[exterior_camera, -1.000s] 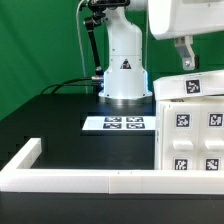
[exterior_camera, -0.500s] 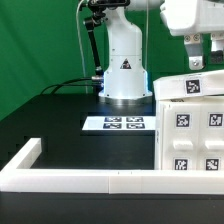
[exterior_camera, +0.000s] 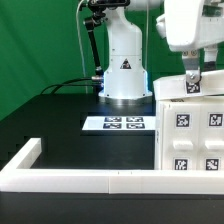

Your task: Assemble cabinet

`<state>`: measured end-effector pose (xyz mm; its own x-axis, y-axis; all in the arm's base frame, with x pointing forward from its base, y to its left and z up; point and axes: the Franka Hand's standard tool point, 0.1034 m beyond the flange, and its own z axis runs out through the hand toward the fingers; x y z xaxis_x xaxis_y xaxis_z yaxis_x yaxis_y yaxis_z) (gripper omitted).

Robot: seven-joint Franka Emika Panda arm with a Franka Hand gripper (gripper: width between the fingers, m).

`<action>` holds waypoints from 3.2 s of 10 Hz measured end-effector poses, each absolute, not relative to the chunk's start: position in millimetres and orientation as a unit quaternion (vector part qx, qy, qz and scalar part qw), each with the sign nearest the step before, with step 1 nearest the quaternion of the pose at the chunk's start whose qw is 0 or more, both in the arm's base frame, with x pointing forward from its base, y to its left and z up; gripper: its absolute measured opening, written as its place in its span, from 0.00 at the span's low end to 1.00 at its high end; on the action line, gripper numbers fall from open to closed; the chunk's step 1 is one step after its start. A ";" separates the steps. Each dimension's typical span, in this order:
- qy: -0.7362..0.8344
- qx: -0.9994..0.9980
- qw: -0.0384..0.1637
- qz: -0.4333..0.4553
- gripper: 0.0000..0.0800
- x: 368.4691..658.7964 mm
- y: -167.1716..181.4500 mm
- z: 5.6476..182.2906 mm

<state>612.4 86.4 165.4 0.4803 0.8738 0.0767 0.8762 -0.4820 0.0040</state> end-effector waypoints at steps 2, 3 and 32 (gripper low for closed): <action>-0.504 -0.863 0.014 -0.038 1.00 612.1 86.0 161.0; -0.501 -0.864 0.014 -0.038 1.00 612.1 85.7 161.0; 0.508 -0.857 0.081 -0.028 0.70 610.7 87.6 160.9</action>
Offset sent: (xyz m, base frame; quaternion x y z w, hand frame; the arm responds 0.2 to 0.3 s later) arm 0.0000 0.0000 0.0000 0.0000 0.0000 0.0000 1.0000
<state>610.7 87.6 160.9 0.4823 -0.8753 -0.0350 -0.8663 -0.4706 -0.1672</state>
